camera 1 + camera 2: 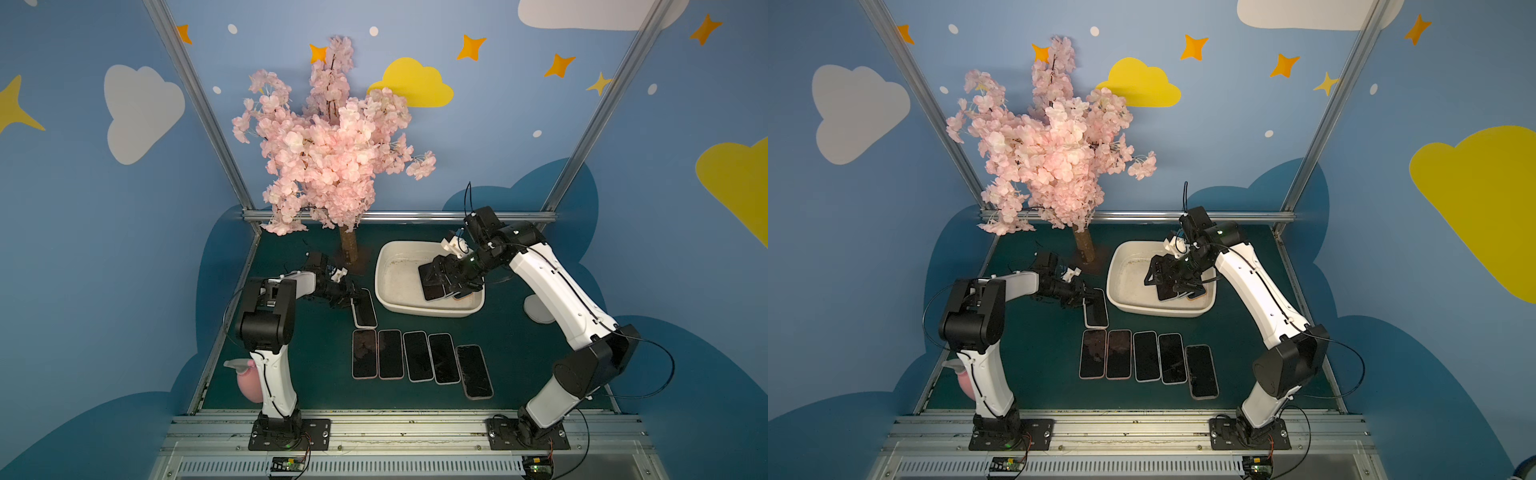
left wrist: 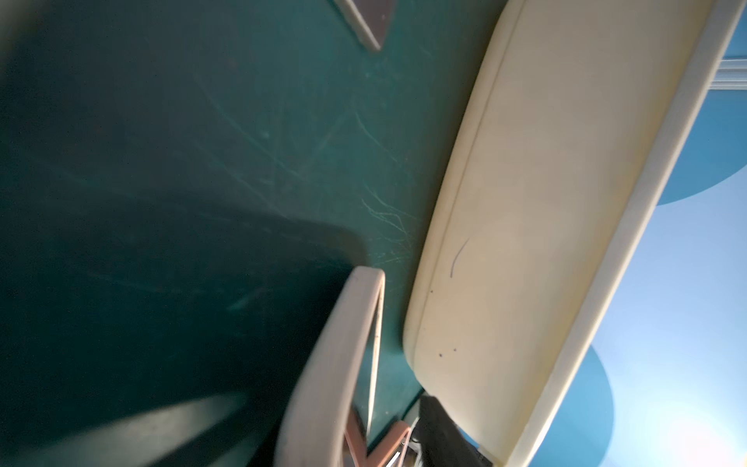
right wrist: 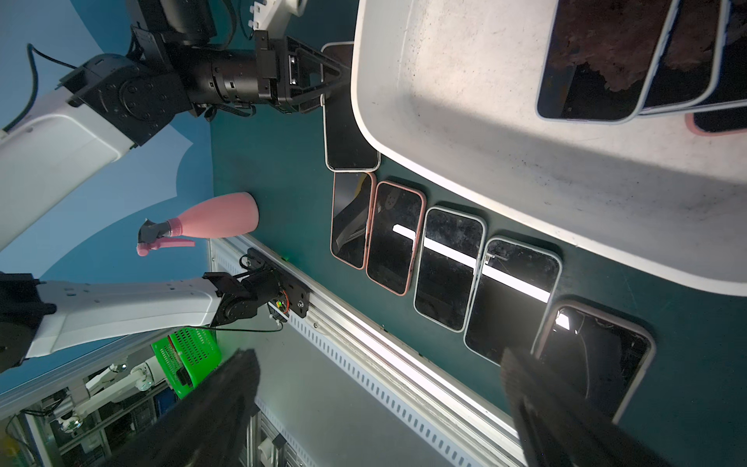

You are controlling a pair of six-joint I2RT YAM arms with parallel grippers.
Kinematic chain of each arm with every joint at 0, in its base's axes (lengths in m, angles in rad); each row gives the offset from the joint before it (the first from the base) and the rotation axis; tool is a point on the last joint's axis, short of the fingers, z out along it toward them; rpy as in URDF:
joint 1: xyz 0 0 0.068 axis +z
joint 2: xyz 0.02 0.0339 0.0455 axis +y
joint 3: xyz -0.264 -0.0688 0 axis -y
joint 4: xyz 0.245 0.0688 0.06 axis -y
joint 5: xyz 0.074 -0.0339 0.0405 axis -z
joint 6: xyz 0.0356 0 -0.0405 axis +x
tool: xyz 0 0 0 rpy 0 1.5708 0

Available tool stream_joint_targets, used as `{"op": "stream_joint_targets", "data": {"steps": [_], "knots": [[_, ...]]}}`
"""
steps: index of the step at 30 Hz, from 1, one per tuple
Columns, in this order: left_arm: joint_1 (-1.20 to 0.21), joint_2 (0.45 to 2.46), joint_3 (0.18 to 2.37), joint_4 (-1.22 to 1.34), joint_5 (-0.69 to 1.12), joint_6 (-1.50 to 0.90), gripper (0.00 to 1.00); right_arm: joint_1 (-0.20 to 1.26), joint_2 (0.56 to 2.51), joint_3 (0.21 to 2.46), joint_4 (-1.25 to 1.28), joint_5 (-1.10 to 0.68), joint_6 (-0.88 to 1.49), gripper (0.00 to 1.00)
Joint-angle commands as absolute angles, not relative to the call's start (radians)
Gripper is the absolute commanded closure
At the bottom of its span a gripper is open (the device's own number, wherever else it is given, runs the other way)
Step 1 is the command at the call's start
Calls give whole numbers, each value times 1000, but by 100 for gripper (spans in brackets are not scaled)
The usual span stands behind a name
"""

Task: Take the phone out of the storage box
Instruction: Place the phone at the center of the board.

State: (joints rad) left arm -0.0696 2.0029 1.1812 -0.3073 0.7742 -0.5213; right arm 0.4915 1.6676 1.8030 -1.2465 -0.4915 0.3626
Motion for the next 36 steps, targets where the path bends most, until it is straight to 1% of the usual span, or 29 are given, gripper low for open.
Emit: {"op": "stream_joint_targets", "data": {"steps": [1,4,6,8,9,15,22,28,36], "knots": [[-72,1972,1175,-346,766,-501,45,486,1625,1781,-1224,-508,362,1],[-71,1954,1175,-365,751,-493,37,486,1613,1766,-1215,-509,368,1],[-69,1938,1176,-376,742,-490,35,487,1602,1753,-1208,-506,371,1],[-66,1919,1177,-390,725,-490,24,486,1591,1738,-1201,-504,376,1],[-65,1907,1177,-397,714,-491,0,487,1585,1730,-1196,-505,380,1],[-58,1831,1157,-436,674,-490,0,486,1550,1696,-1180,-492,395,1],[-81,1755,1066,-400,691,-537,0,488,1506,1640,-1148,-490,422,1],[-118,1806,1069,-373,692,-552,0,489,1497,1640,-1145,-491,425,1],[-140,1894,1136,-381,690,-546,0,486,1471,1638,-1148,-479,431,1]]}}
